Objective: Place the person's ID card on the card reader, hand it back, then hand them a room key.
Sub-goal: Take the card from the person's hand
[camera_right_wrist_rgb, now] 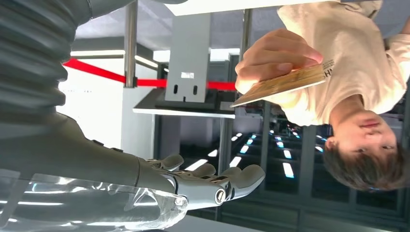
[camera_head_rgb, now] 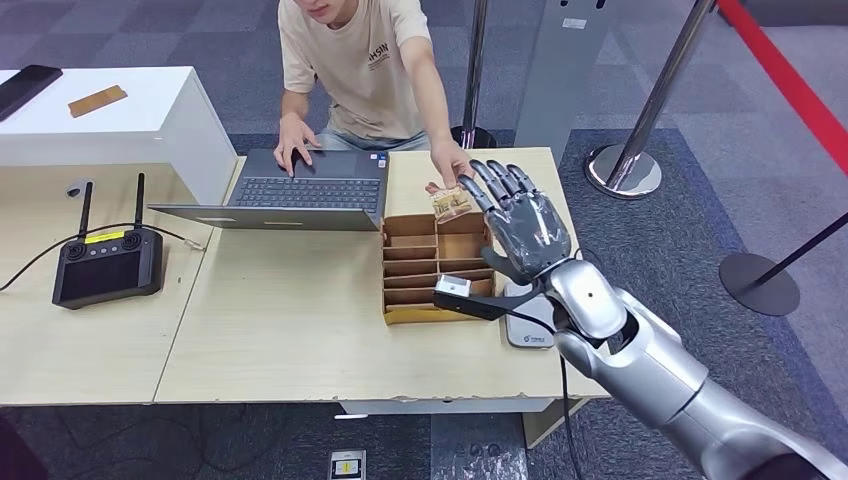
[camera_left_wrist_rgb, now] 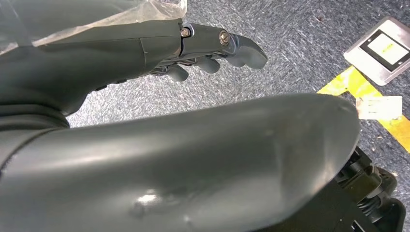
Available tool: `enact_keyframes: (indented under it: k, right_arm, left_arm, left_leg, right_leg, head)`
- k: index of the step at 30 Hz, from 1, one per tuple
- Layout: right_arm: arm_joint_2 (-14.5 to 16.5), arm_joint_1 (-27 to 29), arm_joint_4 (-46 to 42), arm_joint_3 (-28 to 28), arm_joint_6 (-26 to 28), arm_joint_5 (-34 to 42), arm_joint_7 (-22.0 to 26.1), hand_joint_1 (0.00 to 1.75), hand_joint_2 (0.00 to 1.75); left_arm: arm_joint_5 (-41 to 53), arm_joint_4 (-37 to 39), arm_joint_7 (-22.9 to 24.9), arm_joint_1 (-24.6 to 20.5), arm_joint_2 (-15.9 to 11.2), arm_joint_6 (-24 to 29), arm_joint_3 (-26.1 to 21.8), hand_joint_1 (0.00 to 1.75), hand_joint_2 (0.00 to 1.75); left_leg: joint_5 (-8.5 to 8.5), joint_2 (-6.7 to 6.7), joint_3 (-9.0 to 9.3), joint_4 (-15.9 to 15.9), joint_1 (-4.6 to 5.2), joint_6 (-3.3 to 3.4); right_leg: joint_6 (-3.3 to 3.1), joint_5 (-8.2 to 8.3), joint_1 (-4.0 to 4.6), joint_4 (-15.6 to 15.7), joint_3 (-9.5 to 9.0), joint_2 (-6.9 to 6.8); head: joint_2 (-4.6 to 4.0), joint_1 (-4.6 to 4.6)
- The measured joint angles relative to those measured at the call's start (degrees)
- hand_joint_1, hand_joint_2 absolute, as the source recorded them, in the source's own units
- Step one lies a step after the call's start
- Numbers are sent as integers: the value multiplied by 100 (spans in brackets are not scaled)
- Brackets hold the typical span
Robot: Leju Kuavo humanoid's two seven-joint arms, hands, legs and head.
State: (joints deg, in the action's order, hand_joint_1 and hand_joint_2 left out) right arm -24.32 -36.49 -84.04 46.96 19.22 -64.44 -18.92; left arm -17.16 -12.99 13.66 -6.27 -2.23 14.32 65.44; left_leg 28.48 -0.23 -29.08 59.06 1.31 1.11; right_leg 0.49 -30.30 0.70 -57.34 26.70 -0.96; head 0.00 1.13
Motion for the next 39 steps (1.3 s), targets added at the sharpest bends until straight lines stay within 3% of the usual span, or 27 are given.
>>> enact_keyframes:
  k: [23, 24, 27, 28, 39]
  right_arm:
    - [57, 104, 349, -176, 36, 5, 50, 0, 175]
    - [58, 120, 361, -176, 43, 4, 50, 14, 175]
    - [64, 153, 393, -176, 67, 3, 50, 145, 175]
    - [67, 158, 403, -176, 72, 3, 50, 175, 175]
    - [102, 161, 498, -167, 29, -73, 105, 175, 175]
  left_arm:
    - [20, 1, 37, -1, 0, -2, 2, 0, 0]
    - [17, 1, 42, -1, 0, -2, 2, 0, 0]
    - [13, 3, 56, -1, 0, -2, 2, 0, 0]
    - [12, 4, 57, -1, 0, -2, 2, 0, 0]
    - [27, 14, 58, -1, 0, -7, 2, 0, 0]
  left_leg:
    - [0, 0, 0, 0, 0, 0]
    - [0, 0, -1, 0, 0, 0]
    - [0, 0, 0, 0, 0, 0]
    - [0, 0, 0, 0, 0, 0]
    - [0, 0, 0, 0, 0, 0]
  right_leg:
    - [0, 0, 0, 0, 0, 0]
    - [0, 0, 0, 0, 0, 0]
    - [0, 0, 0, 0, 0, 0]
    - [0, 0, 0, 0, 0, 0]
    - [0, 0, 0, 0, 0, 0]
  head:
    - [0, 0]
    - [-1, -1]
    - [-1, -1]
    - [0, -1]
    - [0, -1]
